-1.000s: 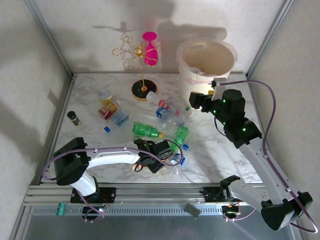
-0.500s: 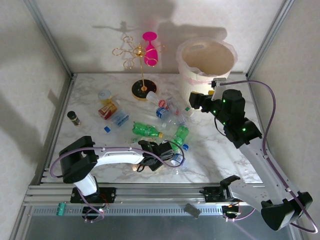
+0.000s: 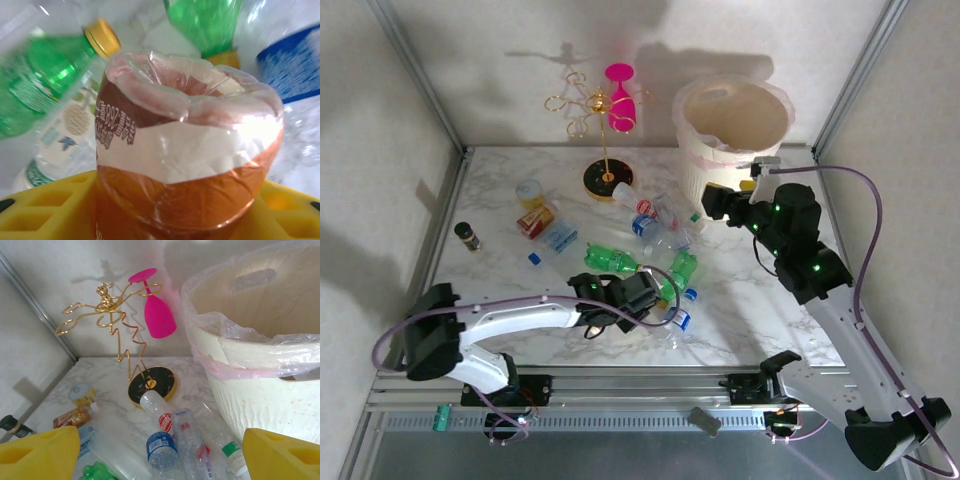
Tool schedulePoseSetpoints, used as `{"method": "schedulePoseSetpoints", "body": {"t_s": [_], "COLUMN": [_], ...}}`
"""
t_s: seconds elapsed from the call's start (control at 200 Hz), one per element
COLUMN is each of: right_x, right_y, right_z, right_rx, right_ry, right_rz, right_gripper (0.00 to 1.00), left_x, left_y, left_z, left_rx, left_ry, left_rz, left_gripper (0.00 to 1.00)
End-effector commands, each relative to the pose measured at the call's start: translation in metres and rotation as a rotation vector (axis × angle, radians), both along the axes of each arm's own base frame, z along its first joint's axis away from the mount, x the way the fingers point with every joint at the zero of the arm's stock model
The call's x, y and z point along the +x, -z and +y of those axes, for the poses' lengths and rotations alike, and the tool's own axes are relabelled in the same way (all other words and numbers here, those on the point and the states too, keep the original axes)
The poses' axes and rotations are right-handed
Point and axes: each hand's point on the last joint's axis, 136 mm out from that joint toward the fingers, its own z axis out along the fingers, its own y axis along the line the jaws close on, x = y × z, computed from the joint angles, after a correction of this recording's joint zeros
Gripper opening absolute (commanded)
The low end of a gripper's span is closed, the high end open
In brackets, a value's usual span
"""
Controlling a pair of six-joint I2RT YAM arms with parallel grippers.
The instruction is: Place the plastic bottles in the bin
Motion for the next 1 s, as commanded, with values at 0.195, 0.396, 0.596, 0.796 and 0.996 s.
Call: {"method": "schedulePoseSetpoints", "body": {"t_s": [0.195, 0.396, 0.596, 0.796, 0.996], "right_x": [-0.017, -0.049, -0.083, -0.12, -0.132], "right_y": [-0.007, -0.002, -0.02, -0.042, -0.032], "right_z": [0.031, 0.08, 0.12, 0.146, 0.17], "right_rx": [0.116, 0.129, 0.161, 0.229, 0.199], "right_ry": [-0.185, -0.452, -0.638, -0.839, -0.91], "right_rz": [0.026, 0.044, 0.012, -0.026, 0.005], "right_gripper": [0.84, 0.81, 0.88, 0.99, 0.99], "left_x": [-0.003, -0.005, -0.003, -0.003, -0.004], "left_y": [-0.155, -0.205, -0.211, -0.207, -0.209], "left_z": [-0.008, 0.017, 0.024, 0.019, 0.014], "left_rx": [-0.535, -0.741, -0.782, -0.783, -0.793], "left_ry": [0.002, -0.028, -0.044, -0.028, -0.01], "left_rz": [-0.205, -0.316, -0.335, -0.311, -0.297], "left_gripper": [0.53, 0.55, 0.55, 0.55, 0.55]}}
